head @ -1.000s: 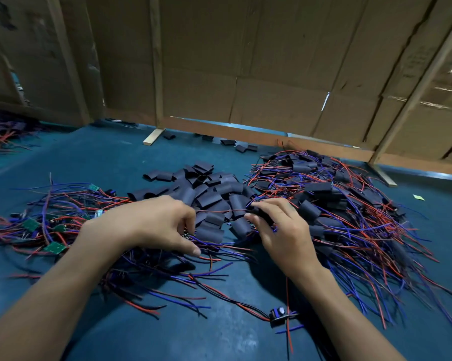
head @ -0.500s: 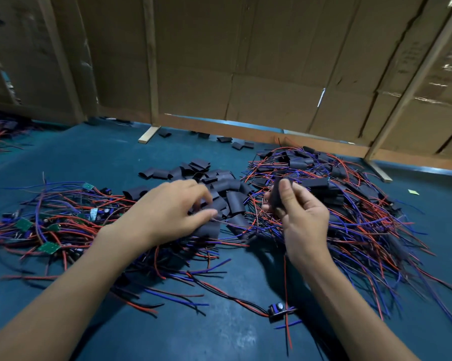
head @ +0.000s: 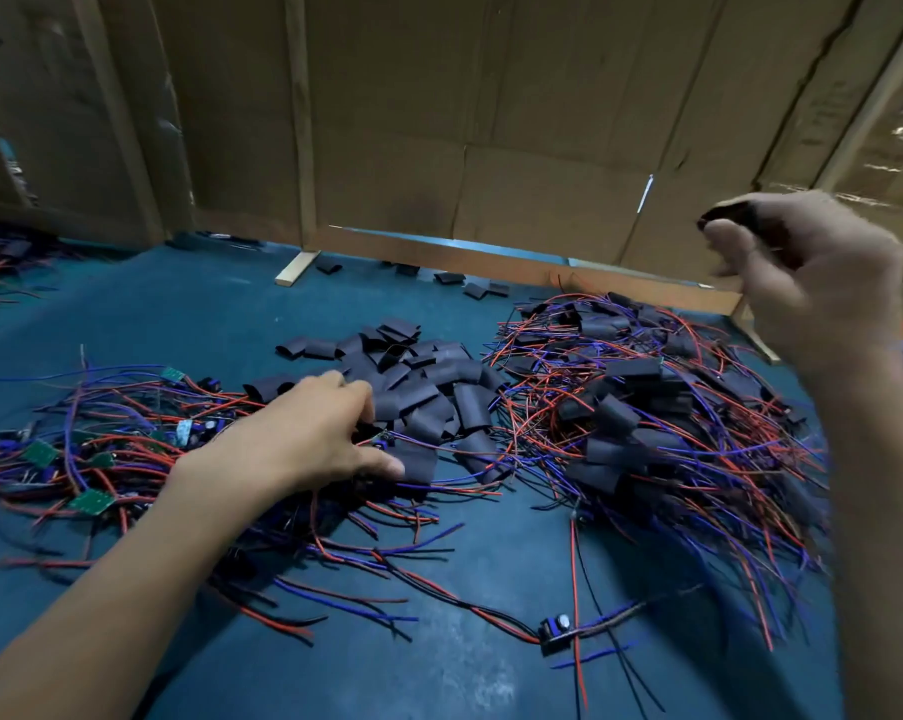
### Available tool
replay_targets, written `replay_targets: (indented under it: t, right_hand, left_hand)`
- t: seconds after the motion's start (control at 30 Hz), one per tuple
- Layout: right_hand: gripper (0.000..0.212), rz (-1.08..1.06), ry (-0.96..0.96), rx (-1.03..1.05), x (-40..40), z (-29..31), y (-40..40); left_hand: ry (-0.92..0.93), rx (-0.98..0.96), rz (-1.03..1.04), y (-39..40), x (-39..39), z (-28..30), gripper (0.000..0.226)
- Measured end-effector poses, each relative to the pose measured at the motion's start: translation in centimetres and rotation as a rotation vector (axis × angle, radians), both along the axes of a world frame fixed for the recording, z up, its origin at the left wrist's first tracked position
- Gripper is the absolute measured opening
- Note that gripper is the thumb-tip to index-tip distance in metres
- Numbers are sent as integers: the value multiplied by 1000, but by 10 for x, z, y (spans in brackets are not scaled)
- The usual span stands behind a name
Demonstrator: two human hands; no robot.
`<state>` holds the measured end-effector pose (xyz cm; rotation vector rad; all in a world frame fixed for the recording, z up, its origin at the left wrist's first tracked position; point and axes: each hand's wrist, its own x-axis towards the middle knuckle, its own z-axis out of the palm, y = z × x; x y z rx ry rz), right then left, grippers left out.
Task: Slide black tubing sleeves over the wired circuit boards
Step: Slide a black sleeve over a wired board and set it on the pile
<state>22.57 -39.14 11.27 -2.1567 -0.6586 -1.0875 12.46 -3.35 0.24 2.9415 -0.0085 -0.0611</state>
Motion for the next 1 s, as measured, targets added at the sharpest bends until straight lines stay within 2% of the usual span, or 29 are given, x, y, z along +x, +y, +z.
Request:
replay_targets:
  t: [0.13, 0.2, 0.3, 0.37, 0.43, 0.5, 0.53, 0.6, 0.67, 0.77, 0.8, 0.87, 0.9, 1.0]
  right_hand:
    - [26, -187, 233, -143, 18, -8, -23]
    - [26, -275, 432, -192, 22, -31, -17]
    - [33, -344, 780, -383, 21, -54, -1]
    - [42, -408, 761, -426, 21, -49, 6]
    - [47, -426, 550, -367, 19, -35, 11]
    - [42, -255, 314, -203, 5, -27, 26]
    - [35, -114, 258, -126, -5, -27, 37]
    - [22, 159, 297, -104, -25, -33, 67]
    - [23, 341, 403, -146, -40, -48, 96]
    - [47, 483, 411, -289, -50, -73, 126]
    - [47, 525, 393, -311, -51, -79, 132]
    - [33, 587, 345, -229, -52, -84, 136]
    - [29, 624, 380, -143, -52, -83, 136]
    - [55, 867, 807, 200, -52, -68, 126]
  left_hand:
    - [4, 58, -21, 1, 2, 3, 39]
    - [9, 84, -27, 1, 3, 3, 34]
    - [-4, 72, -14, 1, 1, 1, 33]
    - [-49, 68, -22, 2, 1, 1, 28]
    - [-102, 54, -19, 2, 1, 1, 26]
    - [-189, 16, -22, 1, -1, 4, 25]
    - [-275, -11, -42, 0, -2, 5, 24]
    - [-510, -60, -140, -3, -3, 6, 23]
    - [-687, -157, -243, -7, -4, 9, 27]
    - [-836, -399, -364, -15, -5, 12, 28]
    - [-873, -474, -382, -17, -5, 12, 28]
    - [-920, -607, -378, -20, -4, 13, 28]
    - [-936, -652, -370, -20, -4, 13, 26]
    - [-965, -693, -352, -21, -5, 13, 18]
